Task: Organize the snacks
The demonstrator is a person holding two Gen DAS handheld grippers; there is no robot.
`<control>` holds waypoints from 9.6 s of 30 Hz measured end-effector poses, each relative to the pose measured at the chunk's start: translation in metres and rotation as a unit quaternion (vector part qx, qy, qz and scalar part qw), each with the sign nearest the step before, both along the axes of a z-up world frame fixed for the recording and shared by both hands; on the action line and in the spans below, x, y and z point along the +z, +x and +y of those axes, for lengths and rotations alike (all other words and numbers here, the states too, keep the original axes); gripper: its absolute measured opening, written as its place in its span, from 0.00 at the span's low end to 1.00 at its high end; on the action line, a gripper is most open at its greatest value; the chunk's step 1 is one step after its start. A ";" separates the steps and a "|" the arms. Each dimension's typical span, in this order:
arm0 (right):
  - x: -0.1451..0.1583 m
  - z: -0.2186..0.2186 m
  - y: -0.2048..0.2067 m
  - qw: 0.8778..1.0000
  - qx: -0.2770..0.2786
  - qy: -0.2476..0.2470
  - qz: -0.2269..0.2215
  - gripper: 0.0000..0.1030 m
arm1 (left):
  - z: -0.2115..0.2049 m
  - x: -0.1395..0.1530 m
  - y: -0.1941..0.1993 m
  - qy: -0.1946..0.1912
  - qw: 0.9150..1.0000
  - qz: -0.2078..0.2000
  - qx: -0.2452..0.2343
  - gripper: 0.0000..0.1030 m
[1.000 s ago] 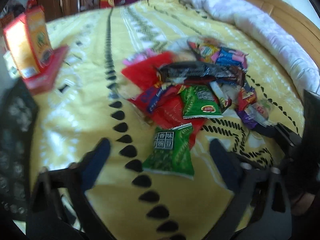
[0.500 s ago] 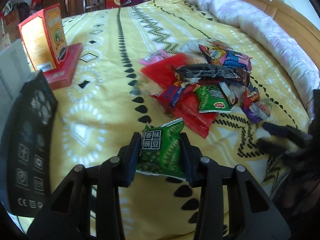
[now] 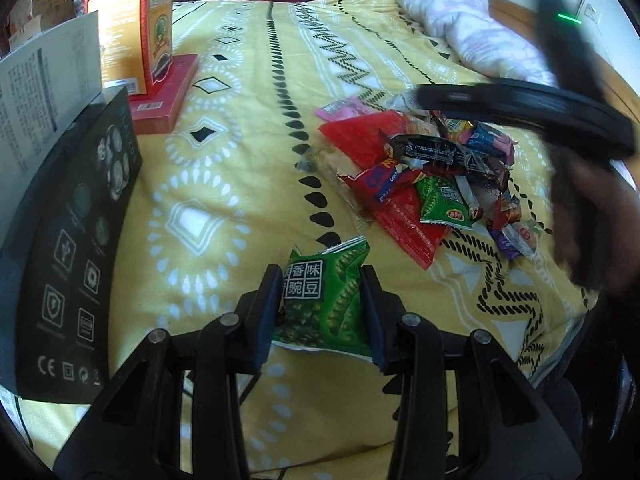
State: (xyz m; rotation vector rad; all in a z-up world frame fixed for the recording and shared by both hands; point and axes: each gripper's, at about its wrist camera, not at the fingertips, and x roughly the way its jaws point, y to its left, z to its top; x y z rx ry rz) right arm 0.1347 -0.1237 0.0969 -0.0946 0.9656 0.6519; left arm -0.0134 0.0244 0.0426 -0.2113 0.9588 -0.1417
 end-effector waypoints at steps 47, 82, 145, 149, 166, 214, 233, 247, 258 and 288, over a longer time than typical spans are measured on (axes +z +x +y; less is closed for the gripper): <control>-0.043 0.021 0.066 0.984 0.130 -0.100 0.065 0.75 | 0.021 -0.023 -0.001 -0.085 0.996 -0.007 -0.020 0.65; 0.188 0.098 -0.067 0.972 0.126 0.023 -0.197 0.57 | 0.137 0.174 -0.075 0.045 0.968 -0.200 0.143 0.39; 0.179 0.194 -0.249 0.972 0.145 0.143 -0.114 0.88 | 0.226 0.198 -0.148 0.193 0.917 -0.179 0.299 1.00; 0.173 0.169 -0.251 0.975 0.131 0.144 -0.110 0.88 | 0.208 0.201 -0.144 0.198 0.919 -0.181 0.290 1.00; 0.068 -0.038 -0.234 0.993 -0.080 0.080 -0.043 0.90 | 0.027 0.177 -0.100 0.158 0.967 -0.180 0.089 1.00; -0.074 -0.082 -0.146 0.994 -0.099 -0.019 -0.042 1.00 | -0.003 -0.040 -0.001 0.108 0.991 -0.031 0.078 1.00; -0.073 -0.088 -0.144 0.994 -0.098 -0.005 -0.041 1.00 | -0.004 -0.040 -0.001 0.119 0.989 -0.030 0.079 1.00; -0.074 -0.088 -0.144 0.994 -0.098 -0.004 -0.041 1.00 | -0.004 -0.040 -0.001 0.120 0.989 -0.030 0.079 1.00; -0.073 -0.088 -0.144 0.994 -0.098 -0.005 -0.041 1.00 | -0.004 -0.042 0.001 0.124 0.989 -0.029 0.079 1.00; -0.073 -0.087 -0.144 0.994 -0.097 -0.001 -0.042 1.00 | -0.005 -0.042 0.001 0.124 0.989 -0.029 0.079 1.00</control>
